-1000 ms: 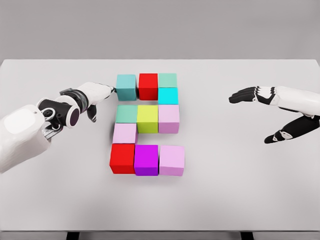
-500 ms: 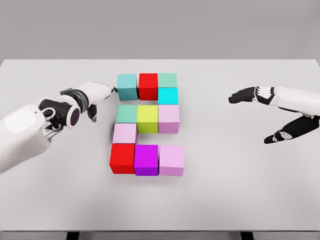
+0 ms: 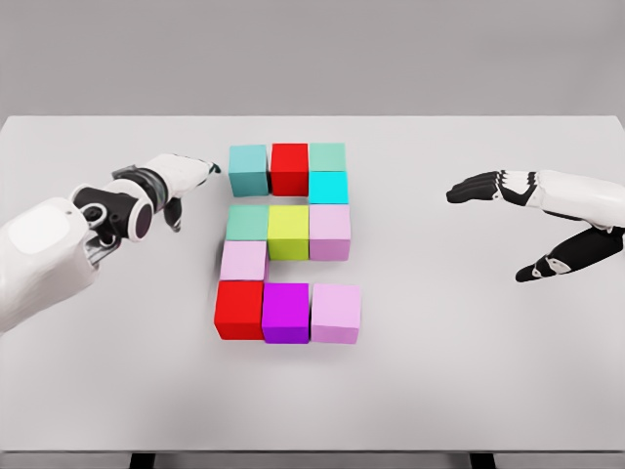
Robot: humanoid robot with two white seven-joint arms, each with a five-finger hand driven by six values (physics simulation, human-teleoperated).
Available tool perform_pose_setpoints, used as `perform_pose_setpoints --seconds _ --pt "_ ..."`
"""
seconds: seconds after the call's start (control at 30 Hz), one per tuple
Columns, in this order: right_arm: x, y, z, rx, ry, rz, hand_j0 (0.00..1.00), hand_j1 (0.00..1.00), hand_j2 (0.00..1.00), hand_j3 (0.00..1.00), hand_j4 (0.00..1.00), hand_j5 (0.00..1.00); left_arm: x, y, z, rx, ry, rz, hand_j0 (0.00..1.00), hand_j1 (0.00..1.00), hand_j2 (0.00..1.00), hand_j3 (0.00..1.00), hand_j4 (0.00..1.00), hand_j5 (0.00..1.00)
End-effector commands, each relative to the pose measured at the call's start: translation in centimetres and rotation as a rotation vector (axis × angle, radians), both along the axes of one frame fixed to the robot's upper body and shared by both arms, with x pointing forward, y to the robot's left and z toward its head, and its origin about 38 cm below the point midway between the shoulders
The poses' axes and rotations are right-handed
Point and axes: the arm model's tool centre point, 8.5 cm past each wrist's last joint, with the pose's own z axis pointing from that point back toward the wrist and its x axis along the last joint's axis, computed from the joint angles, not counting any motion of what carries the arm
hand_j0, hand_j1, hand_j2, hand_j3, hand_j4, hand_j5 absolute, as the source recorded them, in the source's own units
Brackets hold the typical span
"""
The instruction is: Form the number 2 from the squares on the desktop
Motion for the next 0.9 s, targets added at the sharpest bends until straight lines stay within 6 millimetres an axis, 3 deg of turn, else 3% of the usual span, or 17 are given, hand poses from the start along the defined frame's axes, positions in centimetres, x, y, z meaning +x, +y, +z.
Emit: perform_pose_setpoints --seconds 0.0,0.87 --pt "0.0 0.0 0.1 0.006 0.004 -0.003 1.0 1.0 1.0 1.0 1.0 1.0 0.1 -0.3 -0.1 0.001 -0.003 -0.005 1.0 1.0 1.0 1.0 1.0 1.0" --pt "-0.1 -0.3 0.2 -0.003 0.004 -0.009 1.0 1.0 1.0 1.0 1.0 1.0 0.1 -1.5 0.1 -0.003 -0.017 -0.025 1.0 1.0 1.0 1.0 1.0 1.0"
